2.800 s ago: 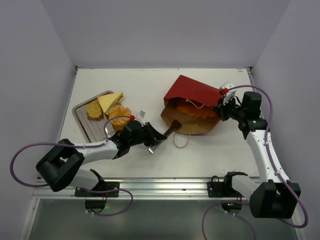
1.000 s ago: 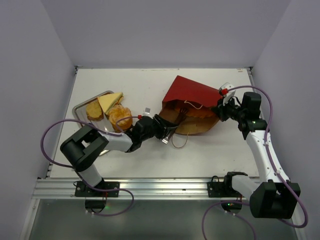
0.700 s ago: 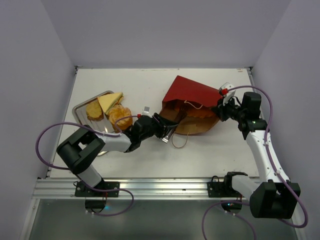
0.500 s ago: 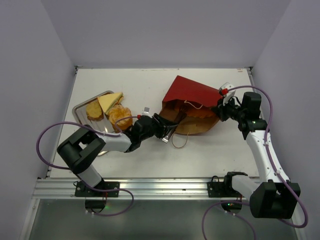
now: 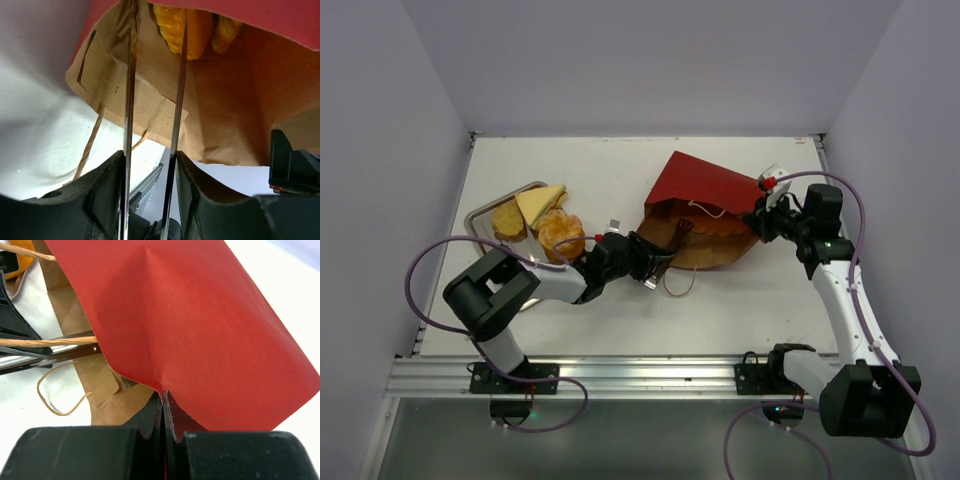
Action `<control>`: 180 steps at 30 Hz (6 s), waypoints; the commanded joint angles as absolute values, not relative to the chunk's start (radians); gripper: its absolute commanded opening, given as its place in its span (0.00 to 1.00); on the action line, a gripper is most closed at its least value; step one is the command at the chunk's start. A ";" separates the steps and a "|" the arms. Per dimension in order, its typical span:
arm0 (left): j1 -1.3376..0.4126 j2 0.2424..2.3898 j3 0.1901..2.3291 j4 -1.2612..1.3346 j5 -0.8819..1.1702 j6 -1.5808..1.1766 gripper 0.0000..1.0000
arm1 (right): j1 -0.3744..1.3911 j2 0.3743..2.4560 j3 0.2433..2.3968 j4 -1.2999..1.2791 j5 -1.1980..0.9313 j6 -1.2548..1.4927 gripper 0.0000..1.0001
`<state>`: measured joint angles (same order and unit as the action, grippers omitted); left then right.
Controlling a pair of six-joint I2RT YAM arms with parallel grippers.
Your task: Take the fake bread out of the paper bag
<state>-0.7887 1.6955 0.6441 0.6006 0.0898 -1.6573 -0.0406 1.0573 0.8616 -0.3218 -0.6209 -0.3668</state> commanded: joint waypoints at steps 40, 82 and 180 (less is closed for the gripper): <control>-0.741 1.637 0.755 0.574 0.066 -1.474 0.00 | -0.043 1.034 0.859 -0.287 -0.652 -0.348 0.02; -0.773 0.799 0.540 -0.073 0.321 -1.128 0.00 | -0.043 1.034 0.847 -0.233 -0.571 -0.278 0.00; 0.252 0.695 0.486 -0.264 0.287 -1.377 0.43 | -0.043 1.019 0.848 -0.236 -0.577 -0.273 0.00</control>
<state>0.2447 0.7128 0.4904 -0.3077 0.2329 -1.3705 -0.0402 1.0328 0.8516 -0.2684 -0.5709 -0.2806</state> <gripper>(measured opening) 0.429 0.021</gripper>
